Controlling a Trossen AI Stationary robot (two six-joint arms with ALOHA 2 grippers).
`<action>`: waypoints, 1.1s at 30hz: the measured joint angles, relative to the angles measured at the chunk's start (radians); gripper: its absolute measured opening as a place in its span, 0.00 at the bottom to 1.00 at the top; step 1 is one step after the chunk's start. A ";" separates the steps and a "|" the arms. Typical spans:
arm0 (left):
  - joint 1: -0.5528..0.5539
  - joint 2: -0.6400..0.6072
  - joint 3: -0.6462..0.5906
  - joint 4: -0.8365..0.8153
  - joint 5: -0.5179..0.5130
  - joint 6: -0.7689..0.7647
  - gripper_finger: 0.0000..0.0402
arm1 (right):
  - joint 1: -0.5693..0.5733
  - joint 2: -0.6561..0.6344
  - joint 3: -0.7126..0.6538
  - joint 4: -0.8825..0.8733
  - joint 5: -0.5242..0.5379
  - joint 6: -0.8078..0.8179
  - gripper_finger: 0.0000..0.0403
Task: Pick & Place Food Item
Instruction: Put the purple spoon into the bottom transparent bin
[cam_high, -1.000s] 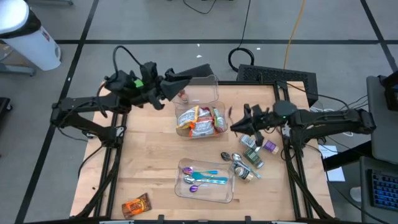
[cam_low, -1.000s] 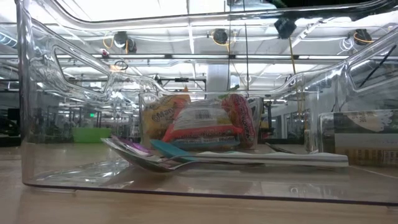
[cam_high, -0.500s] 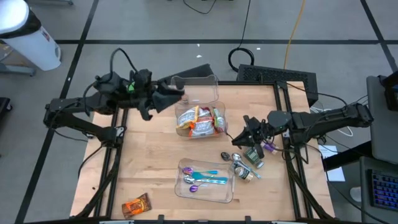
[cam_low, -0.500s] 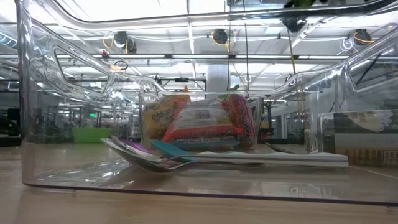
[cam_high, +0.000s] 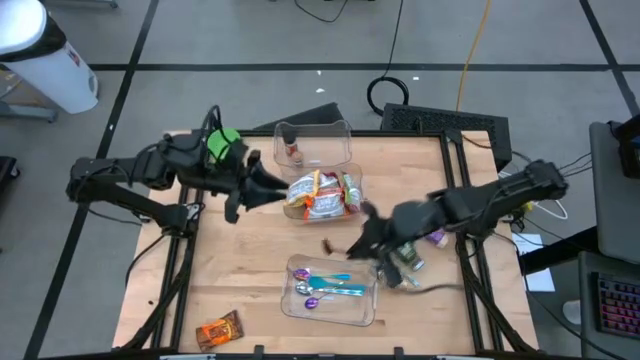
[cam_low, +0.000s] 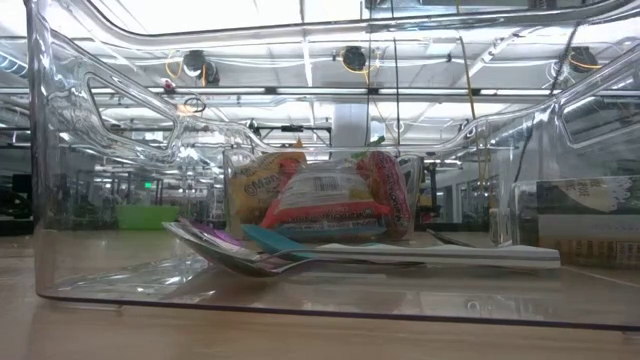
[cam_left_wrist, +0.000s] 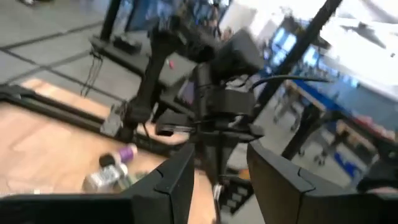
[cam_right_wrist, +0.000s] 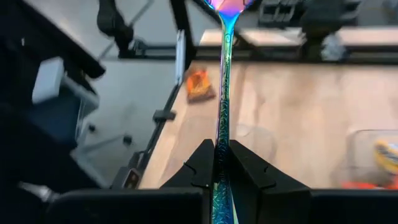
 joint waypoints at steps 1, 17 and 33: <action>-0.010 0.001 0.000 -0.017 0.000 0.010 0.38 | 0.008 0.045 0.039 -0.024 -0.001 0.012 0.04; -0.058 -0.010 0.000 -0.075 0.001 0.195 0.38 | 0.054 0.419 0.190 -0.233 0.000 0.395 0.04; -0.058 -0.011 0.000 -0.137 -0.002 0.216 0.38 | 0.042 0.616 0.190 -0.289 -0.081 0.466 0.04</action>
